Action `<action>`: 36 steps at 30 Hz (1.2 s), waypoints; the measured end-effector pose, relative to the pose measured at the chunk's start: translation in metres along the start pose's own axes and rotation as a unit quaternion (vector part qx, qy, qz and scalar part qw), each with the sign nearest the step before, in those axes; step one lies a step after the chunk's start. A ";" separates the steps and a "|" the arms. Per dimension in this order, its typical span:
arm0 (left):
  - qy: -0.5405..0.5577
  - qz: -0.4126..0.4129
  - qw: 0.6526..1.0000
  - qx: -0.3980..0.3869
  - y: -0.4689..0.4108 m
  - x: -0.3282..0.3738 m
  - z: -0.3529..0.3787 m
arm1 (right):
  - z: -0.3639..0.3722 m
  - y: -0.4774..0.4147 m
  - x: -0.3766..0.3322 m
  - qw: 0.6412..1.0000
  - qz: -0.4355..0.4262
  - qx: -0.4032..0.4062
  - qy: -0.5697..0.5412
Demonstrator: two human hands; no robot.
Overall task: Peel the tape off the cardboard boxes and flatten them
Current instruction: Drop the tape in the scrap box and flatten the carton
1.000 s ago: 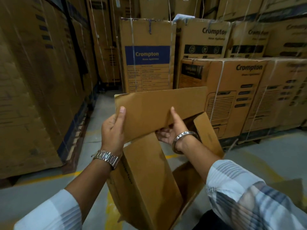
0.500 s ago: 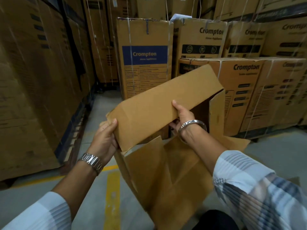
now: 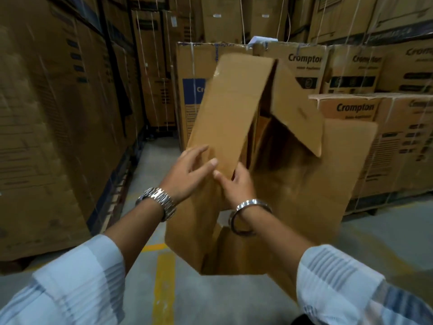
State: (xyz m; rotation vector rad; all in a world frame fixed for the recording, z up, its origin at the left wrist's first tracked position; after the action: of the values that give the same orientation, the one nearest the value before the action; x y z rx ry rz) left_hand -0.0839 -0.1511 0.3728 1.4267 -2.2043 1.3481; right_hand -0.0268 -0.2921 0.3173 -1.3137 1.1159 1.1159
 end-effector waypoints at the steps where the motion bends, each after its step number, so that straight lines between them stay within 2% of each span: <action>1: 0.012 -0.011 1.000 -0.015 -0.008 0.007 0.004 | 0.006 0.010 0.003 0.999 -0.021 -0.018 0.035; 4: -0.028 -0.077 0.996 -0.022 -0.022 0.010 0.008 | 0.014 0.032 0.011 0.986 -0.099 -0.011 0.136; 9: -0.093 -0.156 0.978 0.104 -0.027 -0.005 -0.001 | 0.026 0.051 0.021 0.959 -0.131 -0.029 0.250; 11: -0.104 -0.186 0.968 0.130 -0.024 -0.012 -0.003 | 0.029 0.055 0.024 0.939 -0.155 -0.031 0.305; 13: -0.116 -0.198 0.963 0.142 -0.021 -0.018 -0.004 | 0.031 0.056 0.024 0.930 -0.155 -0.082 0.324; 16: -0.101 -0.233 0.955 0.150 -0.007 -0.043 -0.006 | 0.031 0.049 0.034 0.927 -0.061 -0.235 0.285; 17: -0.097 -0.246 0.953 0.146 0.000 -0.053 -0.006 | 0.026 0.045 0.035 0.933 -0.027 -0.244 0.263; 21: -0.123 -0.264 0.950 0.113 0.031 -0.078 0.007 | -0.014 0.006 0.021 0.979 0.079 -0.141 0.122; 26: -0.118 -0.233 0.960 0.103 0.055 -0.094 0.025 | -0.044 -0.018 -0.019 0.991 0.021 -0.016 0.134; 30: -0.136 -0.181 0.967 0.113 0.068 -0.083 0.026 | -0.061 -0.032 -0.052 0.997 0.050 0.057 0.034; 32: -0.146 -0.148 0.972 0.113 0.072 -0.072 0.028 | -0.061 -0.039 -0.078 0.998 0.034 0.052 -0.028; 34: -0.165 -0.117 0.974 0.099 0.073 -0.059 0.033 | -0.053 -0.042 -0.106 0.996 0.024 -0.008 -0.090; 36: -0.193 -0.084 0.974 0.087 0.075 -0.046 0.038 | -0.047 -0.046 -0.125 0.991 0.051 -0.054 -0.114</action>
State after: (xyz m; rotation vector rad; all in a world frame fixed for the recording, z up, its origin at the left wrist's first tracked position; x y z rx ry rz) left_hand -0.1082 -0.1420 0.2807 2.0420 -2.1577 1.3242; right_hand 0.0028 -0.3338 0.4491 -1.1866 0.9727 1.3812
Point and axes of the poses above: each hand's wrist, its own y-axis away from the middle knuckle, its own z-axis out of the palm, x = y × z, the point moved 6 cm from there along -y, towards the middle knuckle, and after that the axes turned 13 degrees about z, right-handed, at the moved point
